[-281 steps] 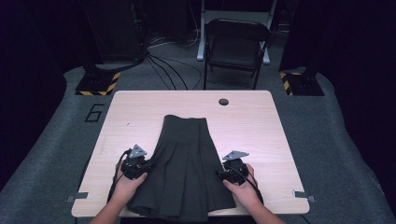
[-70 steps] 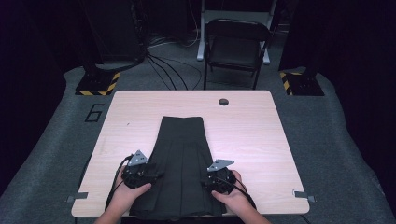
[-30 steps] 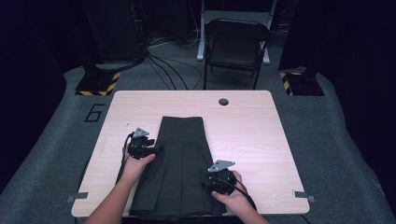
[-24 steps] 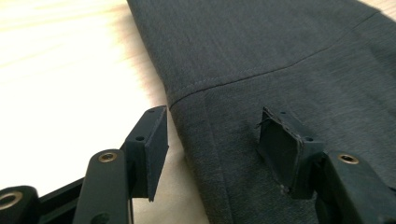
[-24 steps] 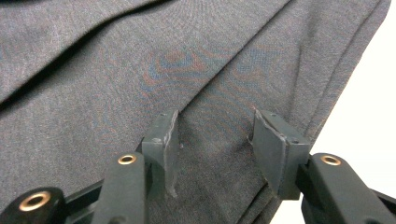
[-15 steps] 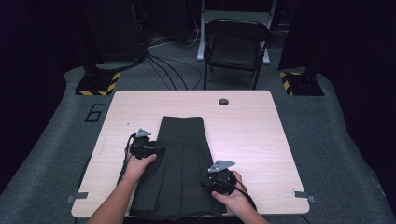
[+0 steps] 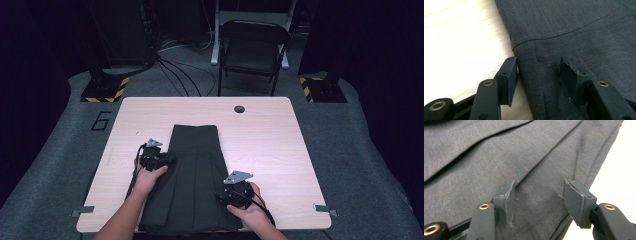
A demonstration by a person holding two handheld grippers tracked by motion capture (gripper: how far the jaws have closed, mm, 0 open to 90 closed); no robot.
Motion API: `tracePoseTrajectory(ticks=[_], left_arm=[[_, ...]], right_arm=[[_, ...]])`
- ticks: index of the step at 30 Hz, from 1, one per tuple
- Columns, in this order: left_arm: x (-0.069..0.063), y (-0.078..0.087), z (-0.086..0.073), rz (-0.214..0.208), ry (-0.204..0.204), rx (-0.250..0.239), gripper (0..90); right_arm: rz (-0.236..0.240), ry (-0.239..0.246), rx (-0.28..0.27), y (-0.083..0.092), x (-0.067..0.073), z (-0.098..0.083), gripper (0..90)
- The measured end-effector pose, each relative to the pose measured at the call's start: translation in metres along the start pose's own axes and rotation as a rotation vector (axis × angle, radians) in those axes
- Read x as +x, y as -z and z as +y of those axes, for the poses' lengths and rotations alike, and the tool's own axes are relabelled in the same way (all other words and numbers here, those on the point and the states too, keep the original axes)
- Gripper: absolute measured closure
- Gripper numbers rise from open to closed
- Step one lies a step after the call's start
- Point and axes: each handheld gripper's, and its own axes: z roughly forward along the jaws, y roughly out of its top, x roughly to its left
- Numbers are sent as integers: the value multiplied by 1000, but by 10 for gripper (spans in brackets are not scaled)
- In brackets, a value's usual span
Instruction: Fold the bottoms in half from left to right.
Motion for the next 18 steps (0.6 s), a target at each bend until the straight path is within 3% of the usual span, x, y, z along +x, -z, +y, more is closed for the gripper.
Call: tracePoseTrajectory(ticks=[7,8,18], left_arm=[[1,0,0,7,-27,6,486],[2,1,0,11,-49,16,486],[3,1,-4,0,-51,-14,491]], right_arm=[[-16,-38,-12,2,-9,-2,384],[-27,-44,-12,2,-9,-2,378],[-64,-79,34,-4,-8,-6,342]])
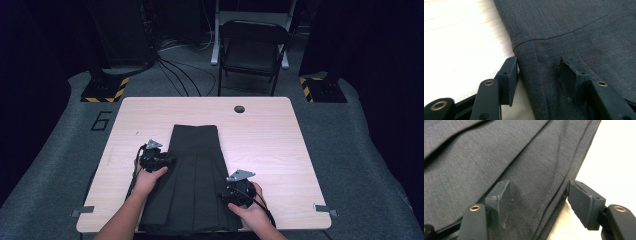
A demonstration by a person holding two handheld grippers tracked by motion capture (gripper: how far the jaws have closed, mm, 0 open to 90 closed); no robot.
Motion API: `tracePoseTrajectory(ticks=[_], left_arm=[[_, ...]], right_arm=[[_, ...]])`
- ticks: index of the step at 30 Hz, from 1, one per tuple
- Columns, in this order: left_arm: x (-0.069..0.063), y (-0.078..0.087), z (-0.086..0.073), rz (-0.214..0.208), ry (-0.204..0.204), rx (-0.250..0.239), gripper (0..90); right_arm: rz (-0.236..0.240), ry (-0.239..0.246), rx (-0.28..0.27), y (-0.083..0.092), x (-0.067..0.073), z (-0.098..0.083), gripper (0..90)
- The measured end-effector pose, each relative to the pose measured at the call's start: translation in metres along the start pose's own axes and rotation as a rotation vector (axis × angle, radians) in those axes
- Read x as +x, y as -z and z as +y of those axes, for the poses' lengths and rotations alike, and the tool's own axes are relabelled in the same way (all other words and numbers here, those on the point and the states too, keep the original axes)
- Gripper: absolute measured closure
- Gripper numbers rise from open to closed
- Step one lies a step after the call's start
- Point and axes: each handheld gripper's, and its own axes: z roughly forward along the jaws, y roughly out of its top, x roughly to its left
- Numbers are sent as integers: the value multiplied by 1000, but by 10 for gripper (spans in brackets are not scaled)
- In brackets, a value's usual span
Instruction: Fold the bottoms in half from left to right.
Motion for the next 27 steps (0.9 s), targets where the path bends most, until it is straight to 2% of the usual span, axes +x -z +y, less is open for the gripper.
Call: tracePoseTrajectory(ticks=[2,10,11,14,17,20,21,23,27], left_arm=[[0,0,0,-2,6,-6,492],[0,-1,-2,0,-5,-25,505],[0,-1,-3,-1,-1,-36,507],[0,-1,-4,-5,-3,-39,520],[0,-1,-5,-18,9,-41,548],[-1,-1,-6,-25,17,-44,596],[-1,-1,-6,-32,40,-56,615],[-2,0,-6,-35,44,-47,653],[-7,0,-4,-33,35,-35,728]], right_arm=[[0,5,1,-1,-1,0,341],[14,-28,-7,-3,-4,-2,341],[13,-16,-5,-2,-4,-3,351],[27,-4,-9,-2,-3,-3,420],[51,-16,-8,-1,-2,-3,509],[77,-19,-17,-2,-1,-3,630],[82,-18,-15,-1,-1,-3,668],[85,-5,-14,0,-1,-2,755],[94,11,-11,0,-3,-1,822]])
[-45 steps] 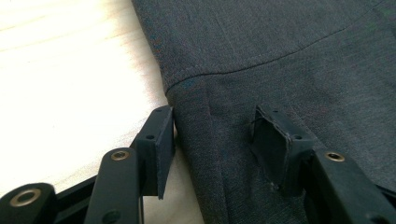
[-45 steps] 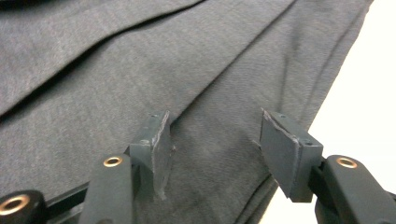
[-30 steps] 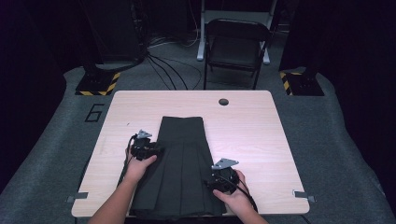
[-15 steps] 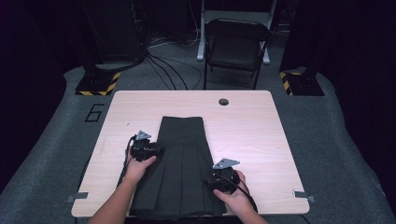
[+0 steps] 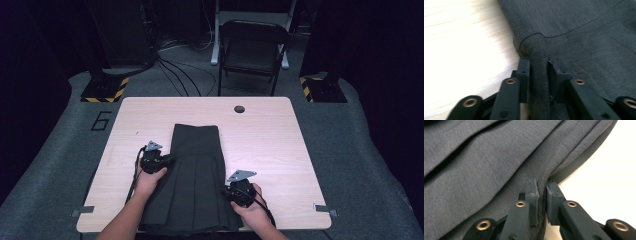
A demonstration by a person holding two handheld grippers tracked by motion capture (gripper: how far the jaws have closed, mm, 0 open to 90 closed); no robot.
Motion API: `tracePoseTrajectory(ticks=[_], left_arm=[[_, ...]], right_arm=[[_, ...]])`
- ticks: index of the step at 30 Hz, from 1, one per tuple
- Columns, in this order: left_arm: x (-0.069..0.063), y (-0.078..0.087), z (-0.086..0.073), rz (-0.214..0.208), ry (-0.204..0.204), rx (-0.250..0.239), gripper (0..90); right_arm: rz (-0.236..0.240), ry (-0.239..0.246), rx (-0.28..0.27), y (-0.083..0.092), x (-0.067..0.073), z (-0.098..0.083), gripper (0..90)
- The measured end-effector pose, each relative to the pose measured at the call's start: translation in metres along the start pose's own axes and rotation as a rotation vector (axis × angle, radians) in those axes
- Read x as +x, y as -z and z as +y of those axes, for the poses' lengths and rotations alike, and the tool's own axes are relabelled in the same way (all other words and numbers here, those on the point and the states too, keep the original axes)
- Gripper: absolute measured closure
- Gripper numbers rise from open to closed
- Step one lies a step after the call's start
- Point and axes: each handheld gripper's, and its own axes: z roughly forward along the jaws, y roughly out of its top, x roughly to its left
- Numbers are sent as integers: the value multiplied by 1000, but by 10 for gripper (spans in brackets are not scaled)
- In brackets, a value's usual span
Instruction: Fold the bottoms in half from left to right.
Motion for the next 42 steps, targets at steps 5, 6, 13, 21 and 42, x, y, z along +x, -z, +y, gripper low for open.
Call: tracePoseTrajectory(ticks=[5,6,13,21,42], left_arm=[[-9,-2,2,8,-12,9,760],[-12,-3,2,11,-16,9,764],[-25,-1,2,18,-31,38,778],[-19,0,8,-23,-38,82,693],[-12,-30,37,-9,19,38,406]], right_arm=[[30,26,35,5,-4,2,843],[35,35,44,7,-5,2,843],[57,66,89,17,-8,-1,846],[64,87,118,17,-8,-2,846],[58,92,105,17,-9,-4,845]])
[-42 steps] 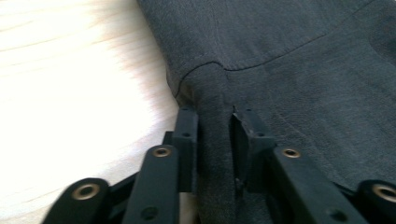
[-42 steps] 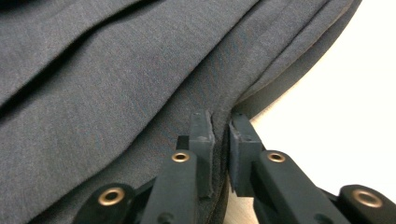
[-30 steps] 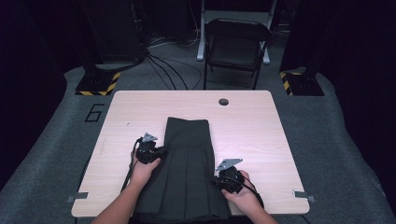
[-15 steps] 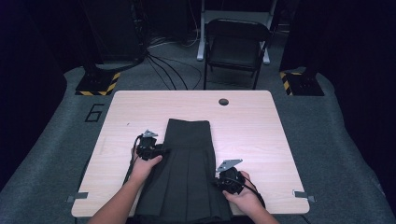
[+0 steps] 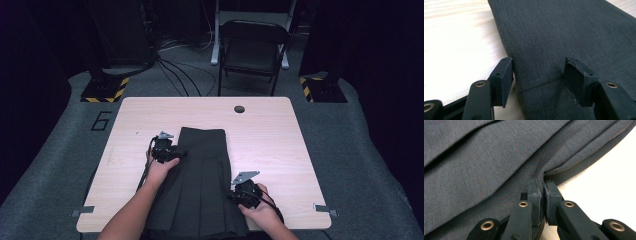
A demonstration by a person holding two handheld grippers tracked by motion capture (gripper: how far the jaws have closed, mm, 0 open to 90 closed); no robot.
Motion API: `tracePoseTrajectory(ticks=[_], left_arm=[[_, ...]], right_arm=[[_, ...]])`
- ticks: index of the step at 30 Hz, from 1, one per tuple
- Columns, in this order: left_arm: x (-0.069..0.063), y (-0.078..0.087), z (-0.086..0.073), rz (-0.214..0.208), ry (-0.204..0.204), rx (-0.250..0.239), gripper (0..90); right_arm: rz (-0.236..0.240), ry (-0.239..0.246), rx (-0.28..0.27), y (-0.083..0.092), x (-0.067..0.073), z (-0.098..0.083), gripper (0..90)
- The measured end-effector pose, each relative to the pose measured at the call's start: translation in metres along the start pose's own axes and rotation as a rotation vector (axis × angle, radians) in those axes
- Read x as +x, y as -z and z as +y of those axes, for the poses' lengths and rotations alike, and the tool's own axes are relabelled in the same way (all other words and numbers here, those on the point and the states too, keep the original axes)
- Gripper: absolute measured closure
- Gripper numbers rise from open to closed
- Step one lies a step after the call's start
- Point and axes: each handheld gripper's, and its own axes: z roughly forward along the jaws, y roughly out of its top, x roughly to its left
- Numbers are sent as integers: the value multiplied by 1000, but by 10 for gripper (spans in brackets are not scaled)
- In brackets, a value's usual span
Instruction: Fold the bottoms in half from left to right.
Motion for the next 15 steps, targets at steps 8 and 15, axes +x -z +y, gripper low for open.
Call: tracePoseTrajectory(ticks=[8,15], left_arm=[[6,-6,-2,-32,32,15,390],[6,-7,-2,-52,30,26,435]], right_arm=[[1,-1,-2,0,1,0,844],[-2,3,-7,0,0,-1,844]])
